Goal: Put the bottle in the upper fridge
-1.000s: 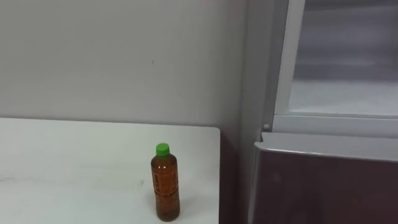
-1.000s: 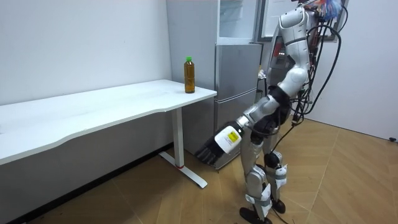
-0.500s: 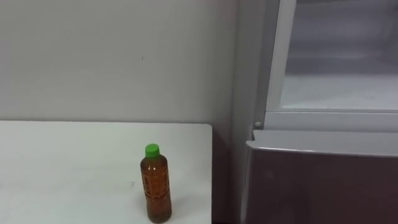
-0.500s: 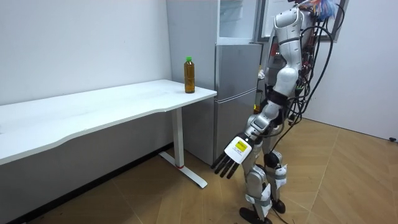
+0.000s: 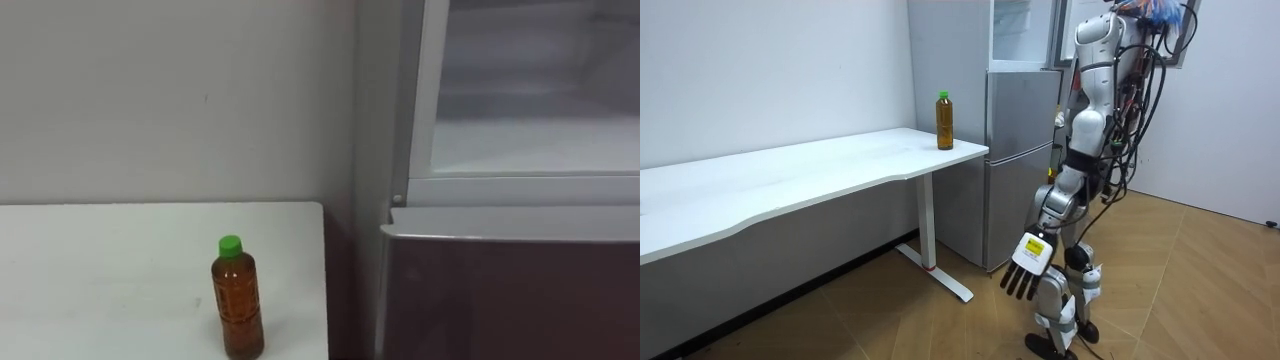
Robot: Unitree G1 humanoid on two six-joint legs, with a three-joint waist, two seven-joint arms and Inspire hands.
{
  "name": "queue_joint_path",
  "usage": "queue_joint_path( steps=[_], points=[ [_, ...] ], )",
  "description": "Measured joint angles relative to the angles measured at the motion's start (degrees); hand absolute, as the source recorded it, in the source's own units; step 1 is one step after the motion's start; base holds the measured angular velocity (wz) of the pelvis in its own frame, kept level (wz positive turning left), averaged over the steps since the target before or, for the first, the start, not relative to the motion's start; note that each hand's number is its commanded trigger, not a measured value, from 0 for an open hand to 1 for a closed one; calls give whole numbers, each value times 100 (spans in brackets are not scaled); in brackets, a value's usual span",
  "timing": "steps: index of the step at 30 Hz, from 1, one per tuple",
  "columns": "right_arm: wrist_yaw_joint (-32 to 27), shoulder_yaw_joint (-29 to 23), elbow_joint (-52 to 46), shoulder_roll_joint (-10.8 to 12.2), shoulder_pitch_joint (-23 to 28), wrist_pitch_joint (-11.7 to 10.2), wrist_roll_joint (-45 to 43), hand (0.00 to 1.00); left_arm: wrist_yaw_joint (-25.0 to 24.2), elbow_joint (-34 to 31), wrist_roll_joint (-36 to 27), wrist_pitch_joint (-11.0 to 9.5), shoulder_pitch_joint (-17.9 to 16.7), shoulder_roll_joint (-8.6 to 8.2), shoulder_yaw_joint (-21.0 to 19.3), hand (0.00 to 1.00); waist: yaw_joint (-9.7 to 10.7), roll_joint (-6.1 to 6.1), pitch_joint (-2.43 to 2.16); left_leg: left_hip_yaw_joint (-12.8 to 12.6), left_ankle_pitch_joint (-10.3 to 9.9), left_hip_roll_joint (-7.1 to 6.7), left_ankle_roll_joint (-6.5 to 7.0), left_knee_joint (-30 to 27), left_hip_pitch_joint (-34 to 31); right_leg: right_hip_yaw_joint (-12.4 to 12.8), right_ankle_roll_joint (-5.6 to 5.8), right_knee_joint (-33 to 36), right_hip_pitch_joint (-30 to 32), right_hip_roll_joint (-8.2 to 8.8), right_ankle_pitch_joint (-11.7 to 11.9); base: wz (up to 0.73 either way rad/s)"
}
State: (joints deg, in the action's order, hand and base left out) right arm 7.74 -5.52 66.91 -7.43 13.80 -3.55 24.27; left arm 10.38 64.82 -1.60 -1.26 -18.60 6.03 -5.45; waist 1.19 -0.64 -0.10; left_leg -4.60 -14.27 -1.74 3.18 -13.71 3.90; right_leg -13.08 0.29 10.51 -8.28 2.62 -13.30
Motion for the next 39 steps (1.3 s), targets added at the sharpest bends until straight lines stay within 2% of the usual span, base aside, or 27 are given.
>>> queue_joint_path(
  steps=[4,8,11,17,22,25,28,35,39],
  points=[
    [72,92,62,2,-77,73,35,0,-239,0,4,120,85,-1,-4,0,8,-23,5,18,0,-2,0,-12,-28,-29,0,-1,6,0,0,1],
    [170,89,6,0,-96,128,52,0,-452,-15,4,138,159,26,-61,0,8,-46,0,15,0,0,0,-9,-33,-66,-2,-72,2,4,3,0],
    [300,100,-221,-39,-62,254,67,0,-571,-16,5,140,185,76,-73,0,7,-76,1,8,-1,-1,-1,-46,-50,-105,-2,-76,14,15,3,0],
    [657,430,-1167,-114,-52,344,-260,0,-812,-12,232,170,239,185,-47,0,-12,-88,2,35,-16,0,9,-112,-110,-107,-2,-71,35,12,3,1],
    [931,675,-2867,-220,149,372,-542,0,-1008,-8,232,168,280,298,-49,0,-28,-98,2,61,-22,0,11,-122,-197,-125,-2,-63,91,9,3,2],
    [1136,868,-3674,-332,168,375,-648,0,-1129,-32,240,166,319,398,-47,0,-41,-174,1,73,-22,3,11,-189,-271,-124,-5,10,132,0,5,4],
    [1420,891,-4257,-389,183,373,-793,0,-1219,-76,400,165,339,437,-45,0,-70,-211,19,87,-39,5,17,-209,-343,-129,-2,24,156,-36,8,6],
    [2108,1009,-5080,-481,205,457,-889,0,-1340,-59,626,208,379,501,-33,0,-203,-270,22,168,-46,-1,24,-215,-334,-131,4,44,133,-38,24,3],
    [2483,1002,-5662,-644,196,498,-851,0,-1383,-64,625,218,403,504,-34,0,-336,-267,22,182,-56,4,33,-264,-323,-122,5,122,132,-34,23,0]
  ],
)
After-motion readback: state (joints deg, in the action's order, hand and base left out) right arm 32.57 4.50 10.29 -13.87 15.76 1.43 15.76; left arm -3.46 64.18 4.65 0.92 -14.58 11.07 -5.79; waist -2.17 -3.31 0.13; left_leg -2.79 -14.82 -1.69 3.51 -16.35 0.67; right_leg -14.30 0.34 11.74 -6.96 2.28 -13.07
